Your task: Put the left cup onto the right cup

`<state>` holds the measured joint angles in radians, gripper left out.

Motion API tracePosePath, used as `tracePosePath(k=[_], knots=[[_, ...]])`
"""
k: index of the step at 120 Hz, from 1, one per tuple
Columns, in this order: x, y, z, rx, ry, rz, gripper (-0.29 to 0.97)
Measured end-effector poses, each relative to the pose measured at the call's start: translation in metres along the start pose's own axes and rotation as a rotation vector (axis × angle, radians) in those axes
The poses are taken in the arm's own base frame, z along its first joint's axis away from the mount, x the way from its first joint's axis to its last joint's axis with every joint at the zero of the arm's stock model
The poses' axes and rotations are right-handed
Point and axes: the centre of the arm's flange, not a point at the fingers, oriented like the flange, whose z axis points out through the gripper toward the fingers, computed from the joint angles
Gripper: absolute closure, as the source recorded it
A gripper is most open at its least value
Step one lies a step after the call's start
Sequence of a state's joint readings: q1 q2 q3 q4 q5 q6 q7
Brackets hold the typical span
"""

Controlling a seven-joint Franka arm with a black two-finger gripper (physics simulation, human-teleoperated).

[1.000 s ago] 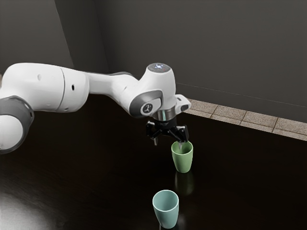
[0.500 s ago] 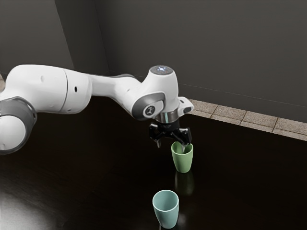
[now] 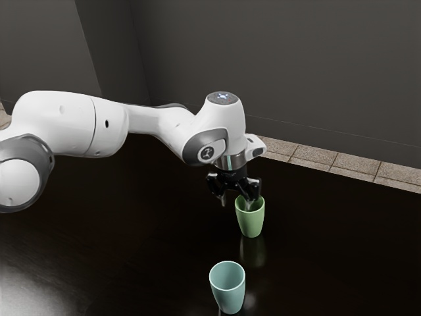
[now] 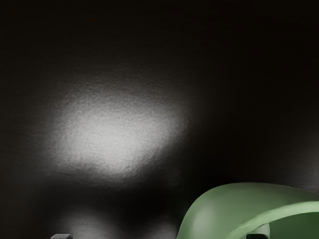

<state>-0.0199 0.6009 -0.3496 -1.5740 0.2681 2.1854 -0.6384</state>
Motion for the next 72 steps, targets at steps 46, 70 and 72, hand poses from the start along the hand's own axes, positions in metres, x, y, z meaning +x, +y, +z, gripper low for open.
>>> tracePosePath(k=[46, 70, 72], knots=[[0.004, 0.001, 0.009, -0.004, -0.008, -0.005, 0.38], [0.009, 0.005, 0.011, -0.006, 0.000, 0.000, 0.42], [0.009, 0.005, 0.011, -0.005, 0.001, 0.001, 0.43]])
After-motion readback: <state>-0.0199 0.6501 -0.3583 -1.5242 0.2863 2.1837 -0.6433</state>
